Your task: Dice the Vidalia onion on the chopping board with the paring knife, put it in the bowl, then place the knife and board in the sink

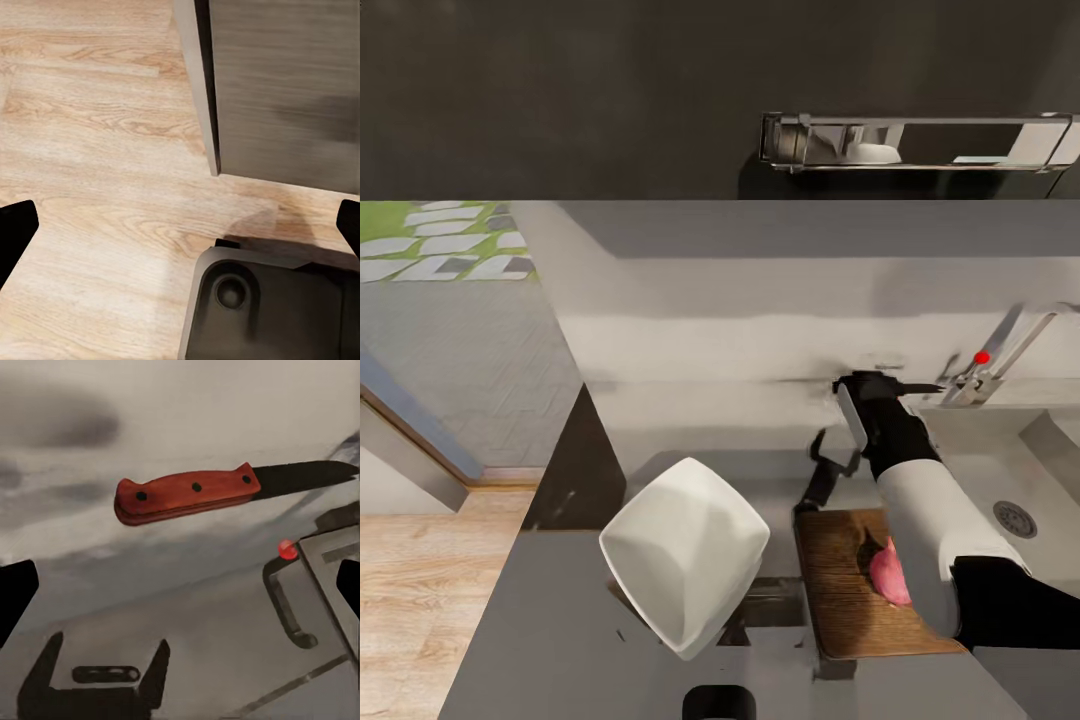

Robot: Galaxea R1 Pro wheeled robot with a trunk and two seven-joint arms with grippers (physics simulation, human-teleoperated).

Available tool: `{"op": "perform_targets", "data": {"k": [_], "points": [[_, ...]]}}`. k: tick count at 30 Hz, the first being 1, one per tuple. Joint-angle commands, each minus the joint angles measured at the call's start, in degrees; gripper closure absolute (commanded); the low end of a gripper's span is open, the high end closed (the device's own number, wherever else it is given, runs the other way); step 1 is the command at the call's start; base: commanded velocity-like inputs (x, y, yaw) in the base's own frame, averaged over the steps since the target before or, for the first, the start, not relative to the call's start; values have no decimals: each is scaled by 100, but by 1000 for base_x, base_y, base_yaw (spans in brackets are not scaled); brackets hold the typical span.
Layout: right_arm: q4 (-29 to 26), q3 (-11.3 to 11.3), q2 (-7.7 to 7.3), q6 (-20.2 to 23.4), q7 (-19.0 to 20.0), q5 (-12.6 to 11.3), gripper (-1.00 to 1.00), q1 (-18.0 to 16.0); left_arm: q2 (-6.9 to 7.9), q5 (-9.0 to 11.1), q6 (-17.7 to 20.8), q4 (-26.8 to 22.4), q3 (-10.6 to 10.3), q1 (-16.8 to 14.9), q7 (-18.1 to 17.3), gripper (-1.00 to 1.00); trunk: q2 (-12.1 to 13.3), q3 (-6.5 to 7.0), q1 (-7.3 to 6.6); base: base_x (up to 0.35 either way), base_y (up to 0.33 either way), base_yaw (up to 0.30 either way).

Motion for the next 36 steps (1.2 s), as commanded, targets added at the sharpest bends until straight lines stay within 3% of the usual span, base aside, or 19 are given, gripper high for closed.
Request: {"op": "perform_targets", "data": {"k": [1, 5, 7, 8, 12, 18, 21, 24, 27, 36], "points": [[88, -20, -24, 92, 40, 31, -100, -67, 7, 56, -17, -4, -29, 1, 25, -100, -10, -9, 3, 0, 0, 0], [725, -33, -105, 266, 93, -50, -100, -662, 6, 54, -17, 44, -29, 1, 26, -100, -10, -9, 3, 0, 0, 0], [979, -34, -143, 288, 99, -289, -100, -941, 6, 51, -17, 51, -29, 0, 27, -100, -10, -9, 3, 0, 0, 0], [1133, -33, -182, 296, 101, -533, -100, -1104, 6, 52, -17, 53, -29, 0, 26, -100, -10, -9, 3, 0, 0, 0], [1421, -28, -336, 308, 102, -1033, -100, -1376, 6, 51, -18, 57, -29, -2, 26, -100, -10, -9, 3, 0, 0, 0], [1874, -34, -514, 306, 103, -1219, -100, -1736, 6, 53, -17, 57, -29, -1, 25, -100, -10, -9, 3, 0, 0, 0], [1966, -34, -604, 280, 97, -1581, -100, -1835, 6, 50, -17, 57, -29, 1, 25, -100, -10, -9, 3, 0, 0, 0], [1999, -27, -651, 231, 65, -2130, -100, -1871, 6, 53, -17, 58, -29, 2, 25, -100, -10, -9, 3, 0, 0, 0], [2006, -19, -681, 132, 49, -2303, -100, -1879, 6, 51, -17, 58, -29, 1, 25, -100, -10, -9, 3, 0, 0, 0], [2008, 2, -702, -51, 15, -2380, -100, -1876, 6, 54, -17, 58, -29, 2, 25, -100, -10, -9, 3, 0, 0, 0]]}}
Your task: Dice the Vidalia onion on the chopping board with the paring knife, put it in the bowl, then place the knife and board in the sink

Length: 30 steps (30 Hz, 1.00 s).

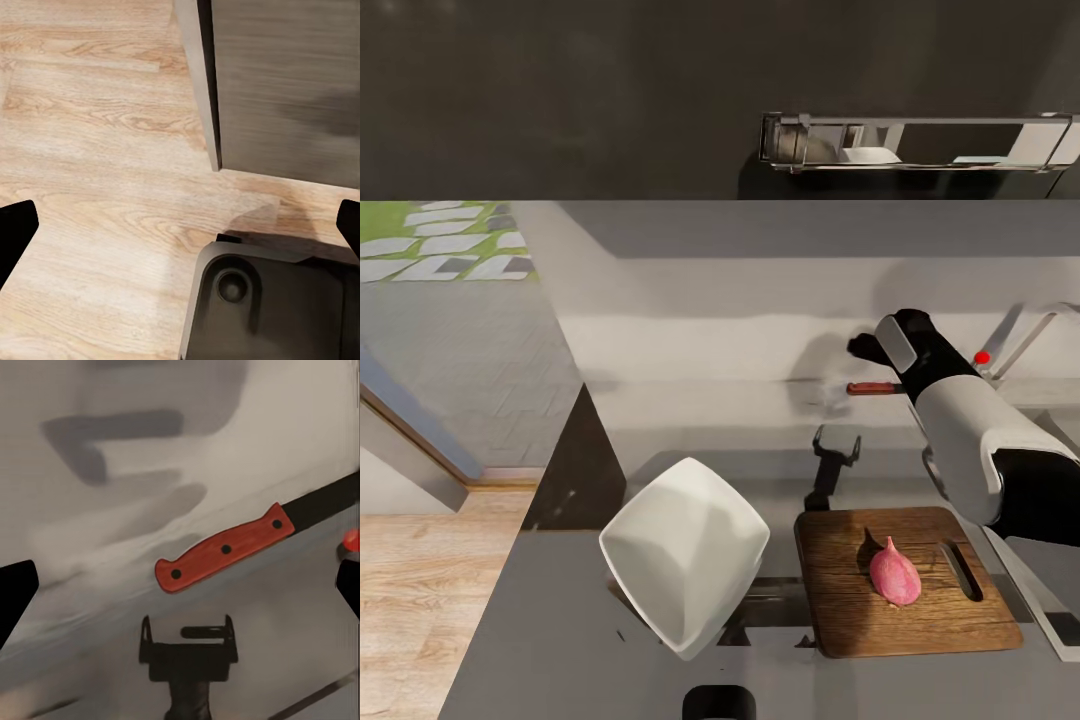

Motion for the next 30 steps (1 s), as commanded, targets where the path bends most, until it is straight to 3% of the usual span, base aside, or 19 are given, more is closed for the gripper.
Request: {"op": "perform_targets", "data": {"k": [1, 6, 7, 8, 17, 30], "points": [[-6, -2, 2, -5, -84, -61, -100, -3, 7, 55, -18, -7, -29, 1, 26, -100, -10, -9, 3, 0, 0, 0], [-5, -5, 17, -31, -552, -65, -100, -2, 7, 56, -17, -7, -29, -1, 26, -100, -10, -9, 3, 0, 0, 0], [3, -2, 31, -42, -890, -73, -100, -4, 7, 56, -16, -7, -29, 1, 26, -100, -10, -11, 3, 0, 0, 0], [6, -1, 34, -56, -963, -75, -100, -3, 7, 56, -16, -7, -29, -1, 26, -100, -10, -15, 3, 0, 0, 0], [252, 3, 39, -416, -1097, -76, -100, -2, 7, 54, -16, -7, -29, 0, 26, -100, -10, -74, 3, 0, 0, 0], [392, 3, 72, -459, -1094, -89, -100, -5, 7, 54, -17, -7, -29, 0, 26, -100, -10, -189, 3, 0, 0, 0]]}}
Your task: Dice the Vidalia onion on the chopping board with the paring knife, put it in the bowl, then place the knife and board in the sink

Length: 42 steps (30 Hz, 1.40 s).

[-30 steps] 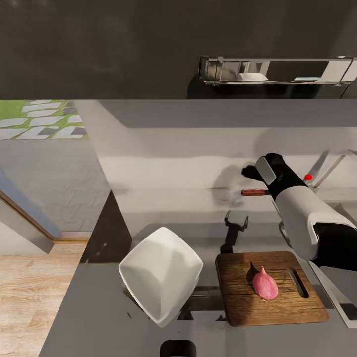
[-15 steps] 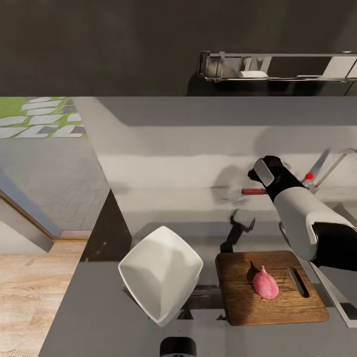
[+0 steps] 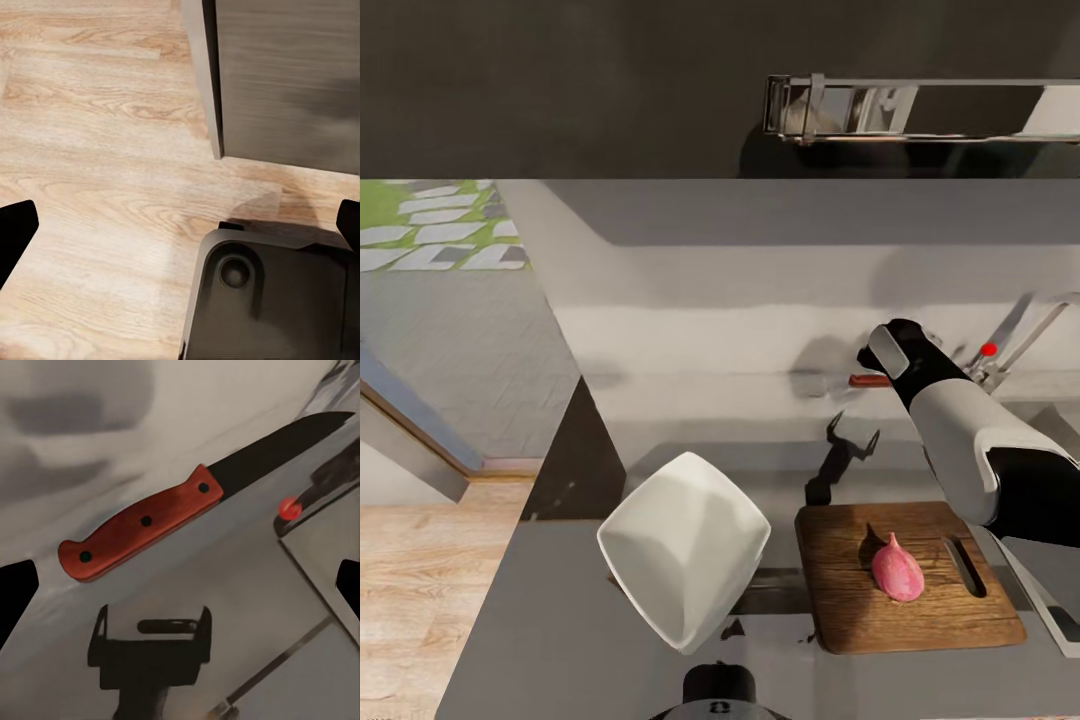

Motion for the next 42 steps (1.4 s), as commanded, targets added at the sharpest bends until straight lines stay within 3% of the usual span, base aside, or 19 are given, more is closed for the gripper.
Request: {"op": "perform_targets", "data": {"k": [1, 15, 42], "points": [[1, -4, 3, 17, -33, -41, -100, -5, 7, 54, -16, -7, -29, 1, 26, -100, -11, -18, 3, 0, 0, 0], [15, -3, 128, 16, -33, -62, -100, -8, 7, 53, -19, -7, -29, -2, 26, -100, -11, -146, 3, 0, 0, 0], [8, -4, 139, 16, -33, -71, -100, -7, 7, 54, -17, -7, -29, 0, 26, -100, -11, -393, 3, 8, 0, 0]]}}
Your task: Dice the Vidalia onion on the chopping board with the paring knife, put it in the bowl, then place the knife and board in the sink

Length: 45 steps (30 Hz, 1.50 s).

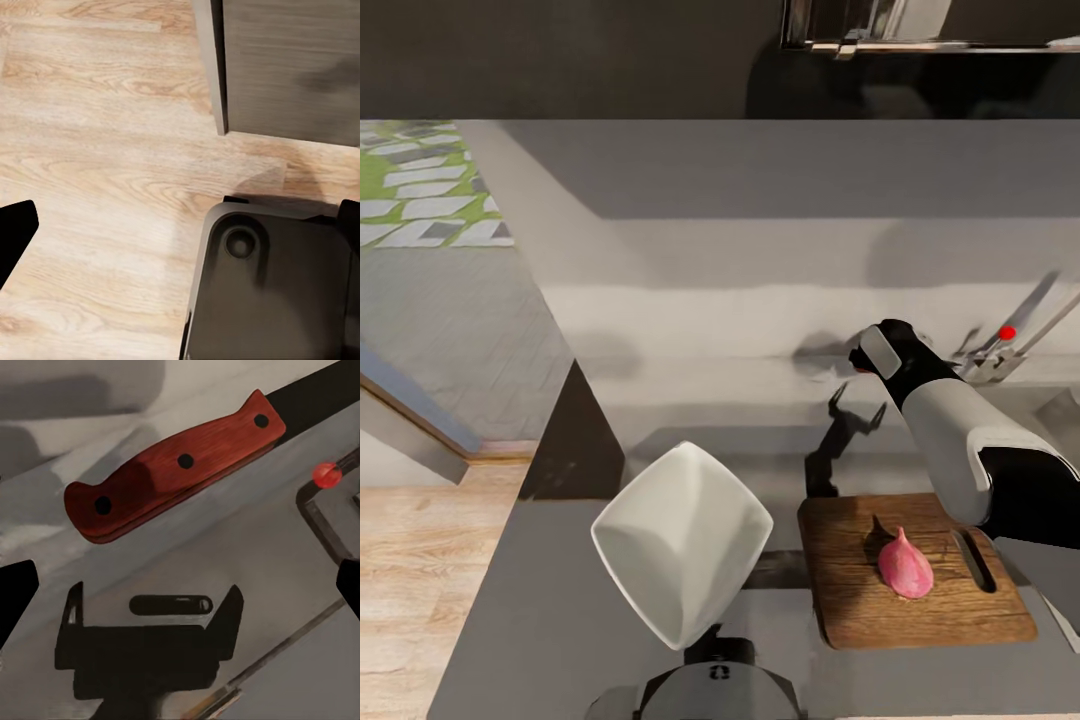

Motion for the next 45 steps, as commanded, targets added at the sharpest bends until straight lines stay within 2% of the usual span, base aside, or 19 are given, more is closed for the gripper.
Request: {"op": "perform_targets", "data": {"k": [1, 23, 34, 39, 42, 45], "points": [[-9, -5, 2, 18, -33, -38, -100, -3, 7, 56, -16, -7, -29, 2, 26, -100, -10, -17, 4, 88, 30, 0], [-21, -5, -24, 18, -26, -29, -100, 2, 7, 54, -17, -7, -31, 3, 27, -100, -10, -201, 4, 20, 11, 0], [-148, -22, -3, 69, -27, -53, -100, 1, 7, 54, -18, 0, -31, 3, 26, -100, -10, -211, 4, 0, 0, 0], [-406, -30, 6, 115, -39, -61, -100, 1, 7, 55, -17, 1, -32, 3, 28, -100, -10, -211, 4, 0, 0, 0], [-529, -31, 11, 161, -41, -104, -100, -1, 7, 54, -17, -1, -33, 2, 26, -100, -10, -211, 4, 0, 0, 0], [-639, -31, 10, 266, -41, -281, -100, -3, 7, 55, -16, 1, -34, 1, 26, -100, -10, -211, 4, 0, 0, 0]]}}
